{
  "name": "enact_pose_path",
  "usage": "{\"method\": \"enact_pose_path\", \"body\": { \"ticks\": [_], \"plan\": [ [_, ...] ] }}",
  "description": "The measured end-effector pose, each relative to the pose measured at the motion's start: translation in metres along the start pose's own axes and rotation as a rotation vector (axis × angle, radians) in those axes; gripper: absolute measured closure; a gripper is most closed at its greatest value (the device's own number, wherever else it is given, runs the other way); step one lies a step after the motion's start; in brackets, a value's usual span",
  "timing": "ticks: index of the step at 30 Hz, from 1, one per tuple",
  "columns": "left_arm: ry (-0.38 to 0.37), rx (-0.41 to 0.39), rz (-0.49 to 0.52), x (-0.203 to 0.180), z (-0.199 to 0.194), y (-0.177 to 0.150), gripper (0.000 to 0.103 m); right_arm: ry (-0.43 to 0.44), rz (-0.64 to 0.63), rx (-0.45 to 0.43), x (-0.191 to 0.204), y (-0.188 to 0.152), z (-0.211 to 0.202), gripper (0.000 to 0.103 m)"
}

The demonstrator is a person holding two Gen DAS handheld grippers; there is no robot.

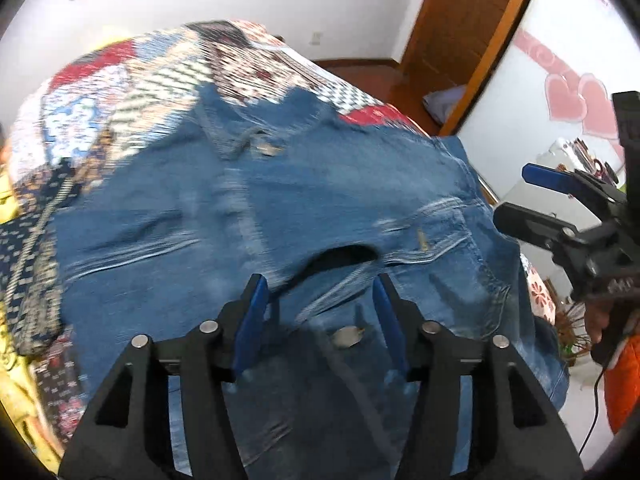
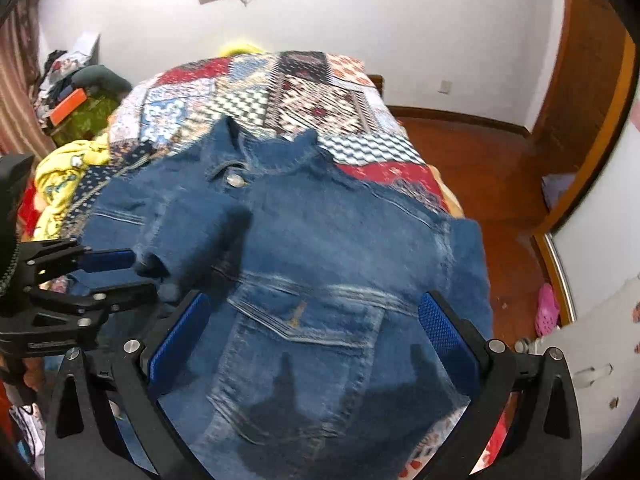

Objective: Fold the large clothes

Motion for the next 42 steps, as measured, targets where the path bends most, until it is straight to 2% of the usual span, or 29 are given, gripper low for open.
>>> {"method": "enact_pose_path", "body": {
  "ticks": [2,4,6,9,17,23,25,28,30,32,33,35,36,38,40,42],
  "plan": [
    [0.034,-0.029,-0.017,0.017,-0.02,-0.004,0.039,0.018,-0.023,-0.011,0.014,0.006,-0.001,0.0],
    [0.097,-0.06,-0.037,0.04,-0.042,-0.01,0.029,0.032,-0.052,-0.021,0.029,0.011,-0.001,0.0],
    [0.163,-0.08,-0.049,0.061,-0.057,-0.017,0.024,0.054,-0.099,-0.028,0.049,0.015,0.0,0.0],
    [0.239,-0.089,-0.097,0.095,-0.072,-0.032,0.022,0.073,-0.174,-0.043,0.077,0.02,0.002,0.0],
    [0.263,-0.064,-0.255,0.157,-0.069,-0.074,0.022,0.088,-0.417,-0.034,0.151,0.021,0.025,0.001],
    [0.258,-0.036,-0.298,0.175,-0.052,-0.097,0.022,0.05,-0.573,0.028,0.182,0.008,0.05,0.003],
    [0.243,-0.028,-0.314,0.178,-0.046,-0.102,0.022,0.013,-0.632,0.044,0.187,0.002,0.06,0.012],
    [0.224,-0.03,-0.333,0.181,-0.04,-0.108,0.022,-0.028,-0.686,0.066,0.186,-0.004,0.071,0.019],
    [0.218,-0.04,-0.336,0.182,-0.04,-0.109,0.022,-0.014,-0.685,0.064,0.184,-0.003,0.074,0.02],
    [0.215,-0.04,-0.337,0.182,-0.041,-0.109,0.022,0.012,-0.671,0.07,0.183,-0.001,0.074,0.028],
    [0.215,-0.039,-0.338,0.182,-0.042,-0.109,0.022,0.033,-0.662,0.079,0.182,-0.001,0.073,0.035],
    [0.221,-0.036,-0.336,0.181,-0.043,-0.109,0.022,0.054,-0.637,0.087,0.181,0.002,0.071,0.055],
    [0.224,-0.035,-0.334,0.18,-0.045,-0.108,0.022,0.063,-0.623,0.096,0.181,0.003,0.07,0.07],
    [0.236,-0.036,-0.33,0.178,-0.048,-0.108,0.022,0.088,-0.59,0.111,0.181,0.006,0.069,0.076],
    [0.242,-0.042,-0.326,0.176,-0.054,-0.105,0.022,0.093,-0.57,0.095,0.179,0.01,0.064,0.085],
    [0.248,-0.056,-0.318,0.173,-0.06,-0.1,0.022,0.098,-0.531,0.071,0.174,0.017,0.058,0.089]
  ]
}}
Point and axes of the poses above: each gripper's, at about its wrist camera, not at the fingertips, and z roughly the way its jaws point, x to its left, y to its top, the point moved 5 cm from there along z, roughly the way its jaws point, and after that the axes turned 13 degrees about -y, right-handed, at the moved point
